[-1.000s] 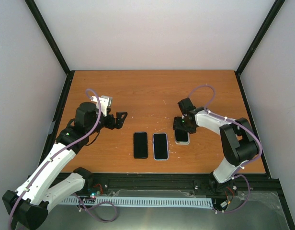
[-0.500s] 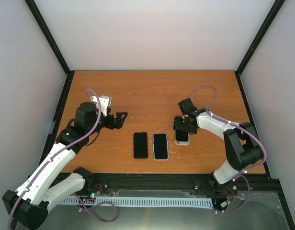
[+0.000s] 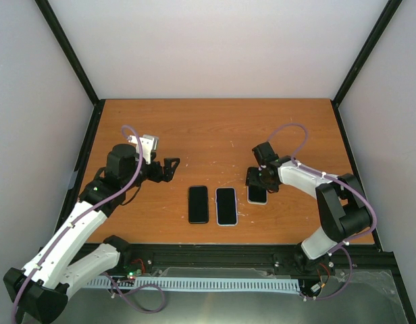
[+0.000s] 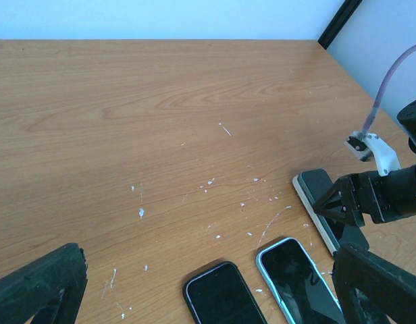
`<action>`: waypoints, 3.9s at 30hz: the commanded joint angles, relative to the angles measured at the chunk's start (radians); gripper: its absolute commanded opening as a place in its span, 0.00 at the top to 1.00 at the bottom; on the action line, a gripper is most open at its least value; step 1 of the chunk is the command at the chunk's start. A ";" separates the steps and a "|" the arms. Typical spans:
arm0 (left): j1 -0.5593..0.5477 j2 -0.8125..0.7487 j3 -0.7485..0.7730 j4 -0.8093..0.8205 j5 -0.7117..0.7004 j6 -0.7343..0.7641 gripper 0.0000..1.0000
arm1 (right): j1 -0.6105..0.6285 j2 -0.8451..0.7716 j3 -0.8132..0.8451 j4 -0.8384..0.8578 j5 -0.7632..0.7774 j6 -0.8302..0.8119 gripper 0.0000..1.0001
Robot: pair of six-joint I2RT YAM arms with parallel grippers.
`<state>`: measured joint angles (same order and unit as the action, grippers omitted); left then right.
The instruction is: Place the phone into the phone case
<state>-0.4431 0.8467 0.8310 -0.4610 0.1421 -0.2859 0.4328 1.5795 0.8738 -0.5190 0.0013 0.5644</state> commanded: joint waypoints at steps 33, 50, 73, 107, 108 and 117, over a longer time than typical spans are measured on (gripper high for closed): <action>-0.001 0.350 0.056 0.216 0.277 -0.249 0.25 | -0.142 -0.011 -0.165 0.304 -0.311 0.055 0.22; -0.096 0.730 0.053 0.516 0.403 -0.469 0.42 | -0.143 -0.042 -0.263 0.438 -0.484 0.149 0.28; -0.163 1.111 0.222 0.610 0.542 -0.519 0.56 | -0.099 -0.135 -0.575 0.761 -0.546 0.424 0.56; -0.178 1.098 0.170 0.632 0.600 -0.514 0.58 | -0.099 -0.075 -0.554 1.165 -0.766 0.553 0.55; -0.178 1.097 0.166 0.634 0.600 -0.513 0.58 | -0.100 -0.074 -0.555 1.177 -0.768 0.558 0.55; -0.177 1.092 0.166 0.640 0.599 -0.506 0.55 | -0.095 -0.009 -0.551 1.231 -0.824 0.537 0.55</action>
<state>-0.6109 1.9751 0.9936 0.1360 0.7155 -0.8120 0.3229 1.5349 0.3237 0.6365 -0.7464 1.1069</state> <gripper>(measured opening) 0.451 0.450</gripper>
